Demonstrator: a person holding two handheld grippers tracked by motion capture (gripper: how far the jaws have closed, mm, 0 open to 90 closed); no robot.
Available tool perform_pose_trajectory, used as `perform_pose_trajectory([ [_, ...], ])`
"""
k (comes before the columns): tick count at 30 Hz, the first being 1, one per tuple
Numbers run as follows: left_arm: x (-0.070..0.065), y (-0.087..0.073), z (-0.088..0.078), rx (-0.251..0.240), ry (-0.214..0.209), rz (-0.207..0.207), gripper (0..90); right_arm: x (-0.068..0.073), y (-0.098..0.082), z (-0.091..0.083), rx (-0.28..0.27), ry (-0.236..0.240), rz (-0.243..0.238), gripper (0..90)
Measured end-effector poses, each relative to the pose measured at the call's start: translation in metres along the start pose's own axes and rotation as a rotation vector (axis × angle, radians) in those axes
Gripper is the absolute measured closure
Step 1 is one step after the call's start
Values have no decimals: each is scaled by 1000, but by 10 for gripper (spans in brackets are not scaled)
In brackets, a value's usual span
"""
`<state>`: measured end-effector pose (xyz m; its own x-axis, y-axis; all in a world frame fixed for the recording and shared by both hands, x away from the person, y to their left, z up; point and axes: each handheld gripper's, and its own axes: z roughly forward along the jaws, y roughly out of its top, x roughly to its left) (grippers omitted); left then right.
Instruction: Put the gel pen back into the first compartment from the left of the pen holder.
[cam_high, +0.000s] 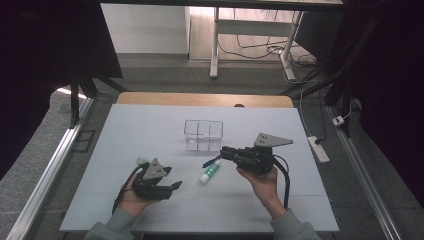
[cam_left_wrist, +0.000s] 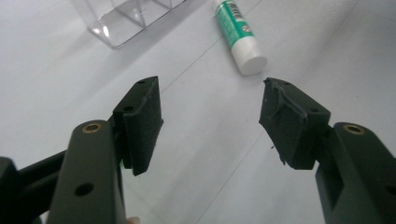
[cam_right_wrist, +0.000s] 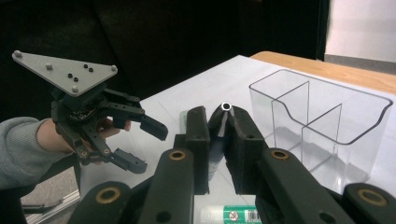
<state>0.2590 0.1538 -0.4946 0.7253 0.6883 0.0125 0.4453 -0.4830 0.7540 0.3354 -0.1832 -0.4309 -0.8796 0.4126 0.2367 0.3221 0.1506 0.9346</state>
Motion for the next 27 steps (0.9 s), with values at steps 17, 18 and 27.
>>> perform_pose_trajectory([
  [17,15,-30,-31,-15,33,-45,364,-2,28,-6,-50,-26,-9,798],
  [18,15,-31,-31,-17,34,-49,364,-2,31,-6,-52,-25,-9,798],
  [27,18,-34,-33,-13,31,-54,358,-5,48,6,-55,-33,-7,798],
])
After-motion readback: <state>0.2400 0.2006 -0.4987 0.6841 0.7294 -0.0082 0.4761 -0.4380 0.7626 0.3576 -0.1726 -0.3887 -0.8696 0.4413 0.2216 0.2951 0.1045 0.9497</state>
